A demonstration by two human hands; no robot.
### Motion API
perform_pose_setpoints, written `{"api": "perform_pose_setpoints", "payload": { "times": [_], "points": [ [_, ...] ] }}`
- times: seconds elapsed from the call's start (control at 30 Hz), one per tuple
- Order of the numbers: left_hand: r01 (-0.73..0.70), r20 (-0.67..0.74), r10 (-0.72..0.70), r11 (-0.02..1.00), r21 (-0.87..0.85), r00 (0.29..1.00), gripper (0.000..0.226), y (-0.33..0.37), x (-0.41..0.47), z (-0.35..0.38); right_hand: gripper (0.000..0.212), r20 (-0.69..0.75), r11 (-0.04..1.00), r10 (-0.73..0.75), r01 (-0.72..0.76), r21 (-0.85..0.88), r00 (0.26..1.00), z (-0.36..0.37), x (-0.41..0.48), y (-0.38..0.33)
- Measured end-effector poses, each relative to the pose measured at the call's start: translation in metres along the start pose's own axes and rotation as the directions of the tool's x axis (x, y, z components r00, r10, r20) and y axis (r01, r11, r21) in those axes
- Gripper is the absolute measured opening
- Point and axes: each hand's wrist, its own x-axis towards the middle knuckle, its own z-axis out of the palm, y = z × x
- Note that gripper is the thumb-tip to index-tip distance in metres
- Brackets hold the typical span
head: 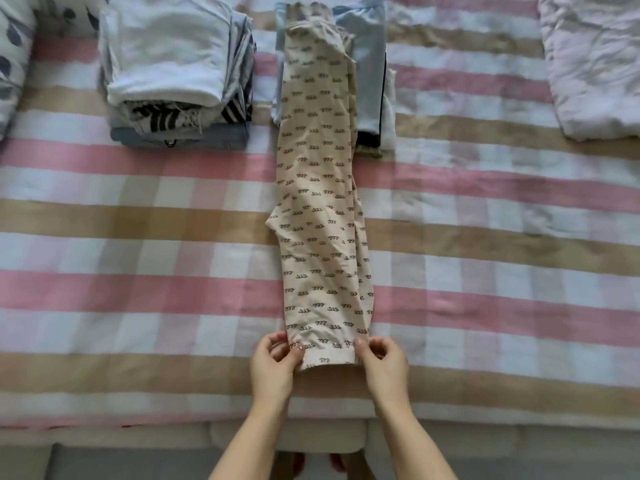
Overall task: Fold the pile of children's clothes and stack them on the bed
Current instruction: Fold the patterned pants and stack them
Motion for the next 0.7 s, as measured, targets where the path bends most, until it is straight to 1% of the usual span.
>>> {"api": "perform_pose_setpoints", "payload": {
  "times": [0.17,0.27,0.33,0.4,0.47,0.53,0.57,0.6,0.63,0.7],
  "points": [
    [0.057,-0.010,-0.057,0.998,0.013,0.998,0.027,-0.019,-0.022,-0.020,0.011,-0.003,0.988,0.147,-0.147,0.049,0.989,-0.007,-0.031,0.029],
    [0.089,-0.027,-0.088,0.996,0.030,0.996,0.028,-0.031,-0.031,-0.026,0.014,-0.039,0.983,0.182,-0.181,0.042,0.982,-0.003,-0.041,0.040],
    [0.075,-0.024,-0.074,0.995,0.071,0.997,0.028,-0.032,-0.032,-0.027,0.016,-0.045,0.982,0.185,-0.183,0.041,0.982,-0.002,-0.041,0.041],
    [0.004,-0.035,0.001,0.986,0.164,0.999,0.032,-0.028,-0.030,-0.025,0.019,-0.050,0.990,0.144,-0.144,0.014,0.988,-0.001,-0.039,0.034],
    [-0.104,-0.065,0.124,0.964,0.243,0.990,0.033,-0.014,-0.023,-0.021,0.023,-0.094,0.998,0.004,-0.010,-0.058,0.996,-0.003,-0.030,0.019],
    [-0.207,-0.083,0.239,0.937,0.282,0.967,0.026,0.005,-0.007,-0.013,0.017,-0.144,0.983,-0.158,0.142,-0.112,0.977,-0.003,-0.012,-0.006],
    [-0.239,-0.090,0.275,0.927,0.291,0.957,0.022,0.016,0.005,-0.008,0.011,-0.153,0.972,-0.207,0.187,-0.140,0.966,-0.001,0.002,-0.019],
    [-0.246,-0.102,0.287,0.923,0.294,0.953,0.019,0.026,0.019,-0.004,0.008,-0.150,0.963,-0.232,0.206,-0.174,0.961,0.002,0.016,-0.031],
    [-0.234,-0.117,0.277,0.928,0.291,0.954,0.019,0.037,0.034,0.002,0.009,-0.141,0.956,-0.237,0.205,-0.210,0.961,0.006,0.032,-0.042],
    [-0.180,-0.141,0.220,0.950,0.254,0.965,0.017,0.054,0.060,0.011,0.016,-0.113,0.941,-0.214,0.174,-0.290,0.970,0.016,0.057,-0.057]
  ]
}}
